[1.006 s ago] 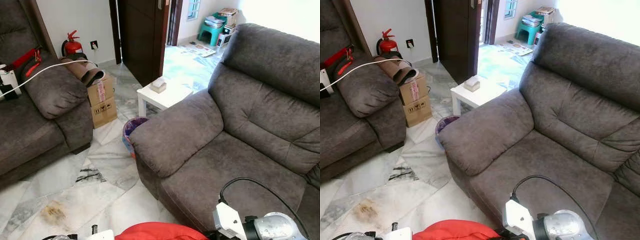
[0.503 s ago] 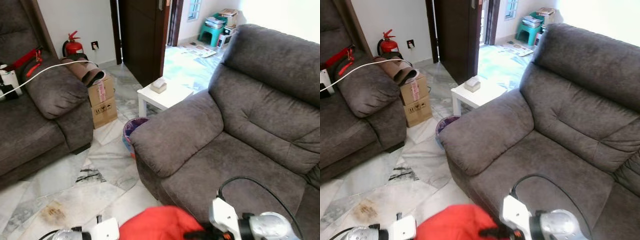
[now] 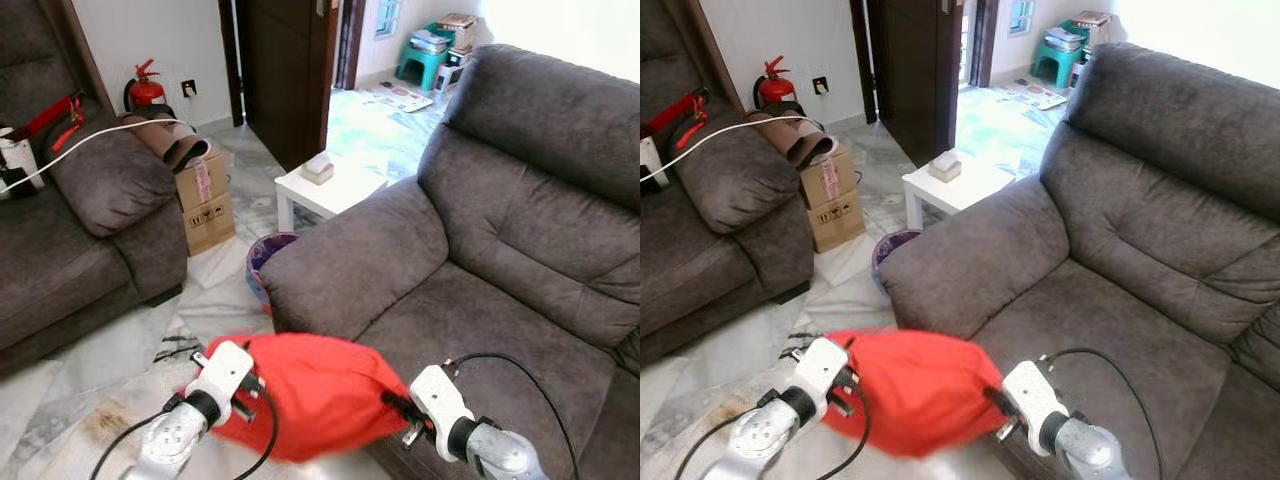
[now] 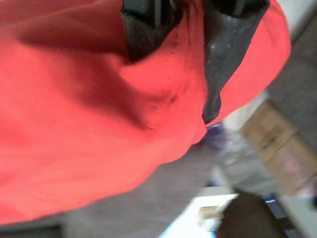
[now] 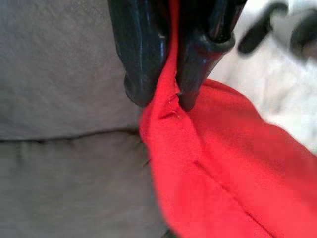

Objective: Move the pillow to the sofa from floor

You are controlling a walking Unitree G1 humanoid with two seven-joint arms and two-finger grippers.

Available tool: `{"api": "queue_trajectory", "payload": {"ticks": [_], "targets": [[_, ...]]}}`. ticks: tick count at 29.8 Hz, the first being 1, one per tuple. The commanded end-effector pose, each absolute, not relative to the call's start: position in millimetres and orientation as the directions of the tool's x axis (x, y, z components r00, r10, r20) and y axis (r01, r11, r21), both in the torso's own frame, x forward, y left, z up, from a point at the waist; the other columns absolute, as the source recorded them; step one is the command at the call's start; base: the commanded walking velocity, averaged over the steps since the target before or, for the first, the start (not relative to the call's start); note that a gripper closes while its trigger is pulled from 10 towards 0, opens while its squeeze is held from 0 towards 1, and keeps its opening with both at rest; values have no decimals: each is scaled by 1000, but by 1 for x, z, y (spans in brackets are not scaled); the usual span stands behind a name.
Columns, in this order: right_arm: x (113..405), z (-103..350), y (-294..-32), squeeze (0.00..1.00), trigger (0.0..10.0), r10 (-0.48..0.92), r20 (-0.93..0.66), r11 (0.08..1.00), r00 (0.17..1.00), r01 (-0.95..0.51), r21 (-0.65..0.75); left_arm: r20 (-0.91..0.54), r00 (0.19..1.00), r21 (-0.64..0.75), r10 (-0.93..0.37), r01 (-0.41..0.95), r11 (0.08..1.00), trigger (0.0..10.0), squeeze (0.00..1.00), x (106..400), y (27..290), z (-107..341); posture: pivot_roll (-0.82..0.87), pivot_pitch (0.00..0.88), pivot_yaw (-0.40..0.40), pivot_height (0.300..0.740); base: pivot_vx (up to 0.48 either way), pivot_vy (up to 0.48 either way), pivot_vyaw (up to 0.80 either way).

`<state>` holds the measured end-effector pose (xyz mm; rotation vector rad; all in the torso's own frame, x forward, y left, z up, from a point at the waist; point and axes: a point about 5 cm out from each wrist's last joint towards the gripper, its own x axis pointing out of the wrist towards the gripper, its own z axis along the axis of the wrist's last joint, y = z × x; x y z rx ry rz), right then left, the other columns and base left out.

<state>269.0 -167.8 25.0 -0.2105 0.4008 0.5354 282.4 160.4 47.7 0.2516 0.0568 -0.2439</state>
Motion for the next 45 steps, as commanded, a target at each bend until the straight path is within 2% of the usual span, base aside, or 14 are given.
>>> {"api": "queue_trajectory", "payload": {"ticks": [1,5,11,14,19,23,40,45], "targets": [[272,31,-177,0,10000,373,-348,908,860,-415,-51,8,991,171,-131,128,977,10000,0,289,158,64,58,115,-12,740,0,0,0],[271,30,-176,0,10000,313,-302,948,900,-315,44,60,996,138,-71,62,989,10000,0,289,155,74,64,112,-10,740,0,0,0],[275,36,-171,0,10000,225,-215,974,950,-211,86,70,991,168,-112,99,981,10000,0,287,145,79,73,99,-3,740,0,0,0],[279,40,-176,0,10000,162,-177,976,971,-131,174,64,994,161,-86,75,984,10000,0,287,153,79,90,84,17,740,0,0,-800],[279,41,-172,0,10000,158,-165,983,974,-138,122,55,995,179,-86,75,981,10000,0,289,165,82,61,59,52,740,0,0,-800],[278,42,-174,0,10000,132,-148,984,980,-112,136,56,995,190,-83,71,979,10000,0,293,168,86,59,45,66,740,0,0,-800],[271,33,-168,0,10000,120,-171,986,978,-98,134,29,995,252,-92,81,964,10000,0,291,171,83,62,23,67,740,0,0,-800],[271,33,-169,0,10000,122,-171,986,978,-100,132,38,996,256,-83,71,964,10000,0,290,171,84,61,21,62,740,0,-411,-800]]}}
